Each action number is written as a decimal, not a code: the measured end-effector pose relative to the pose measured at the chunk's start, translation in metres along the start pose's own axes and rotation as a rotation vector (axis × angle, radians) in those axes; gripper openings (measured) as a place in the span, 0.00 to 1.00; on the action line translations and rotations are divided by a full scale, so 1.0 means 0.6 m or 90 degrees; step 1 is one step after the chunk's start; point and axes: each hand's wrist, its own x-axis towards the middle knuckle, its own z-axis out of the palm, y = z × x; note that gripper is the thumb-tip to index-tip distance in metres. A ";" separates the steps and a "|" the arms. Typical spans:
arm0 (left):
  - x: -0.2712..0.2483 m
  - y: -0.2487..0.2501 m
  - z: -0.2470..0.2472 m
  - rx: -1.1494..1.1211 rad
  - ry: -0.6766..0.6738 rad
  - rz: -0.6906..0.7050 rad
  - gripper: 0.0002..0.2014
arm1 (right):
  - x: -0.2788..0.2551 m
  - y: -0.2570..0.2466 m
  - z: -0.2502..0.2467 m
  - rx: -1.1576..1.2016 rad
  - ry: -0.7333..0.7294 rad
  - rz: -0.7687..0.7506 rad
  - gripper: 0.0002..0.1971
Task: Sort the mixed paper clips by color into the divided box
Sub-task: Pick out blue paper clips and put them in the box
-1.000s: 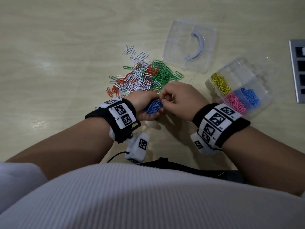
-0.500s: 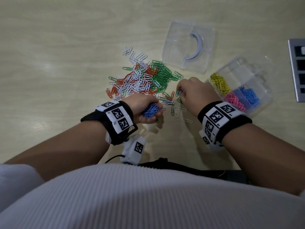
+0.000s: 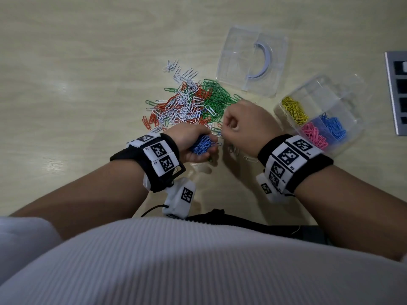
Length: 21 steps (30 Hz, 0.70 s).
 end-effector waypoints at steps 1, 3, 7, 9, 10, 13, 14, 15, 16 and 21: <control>0.001 0.000 -0.001 -0.011 0.004 -0.001 0.12 | -0.002 -0.012 0.001 0.041 -0.032 -0.041 0.03; 0.001 0.000 -0.003 -0.033 -0.008 -0.005 0.10 | -0.003 -0.026 0.006 0.065 -0.092 -0.100 0.00; -0.001 -0.002 -0.008 -0.058 -0.035 -0.019 0.12 | 0.001 -0.013 0.017 -0.011 -0.015 -0.052 0.07; -0.003 -0.004 -0.008 -0.050 -0.029 -0.021 0.14 | 0.003 0.002 0.020 -0.121 -0.009 0.017 0.09; -0.005 -0.004 -0.007 -0.046 -0.027 -0.019 0.15 | 0.003 0.008 0.023 -0.168 -0.034 0.036 0.10; -0.010 -0.002 -0.005 -0.036 -0.029 -0.007 0.15 | 0.001 0.016 0.033 -0.220 -0.076 0.017 0.11; -0.012 -0.001 -0.004 -0.035 -0.029 -0.001 0.15 | 0.000 0.016 0.034 -0.224 -0.075 0.012 0.11; -0.014 0.000 -0.004 -0.031 -0.027 0.002 0.15 | -0.001 0.016 0.033 -0.219 -0.071 0.016 0.10; -0.015 0.000 -0.004 -0.025 -0.024 0.004 0.15 | -0.001 0.016 0.031 -0.205 -0.066 0.027 0.10; -0.019 -0.001 -0.004 -0.012 -0.011 0.001 0.14 | -0.004 0.020 0.017 -0.122 -0.028 0.085 0.08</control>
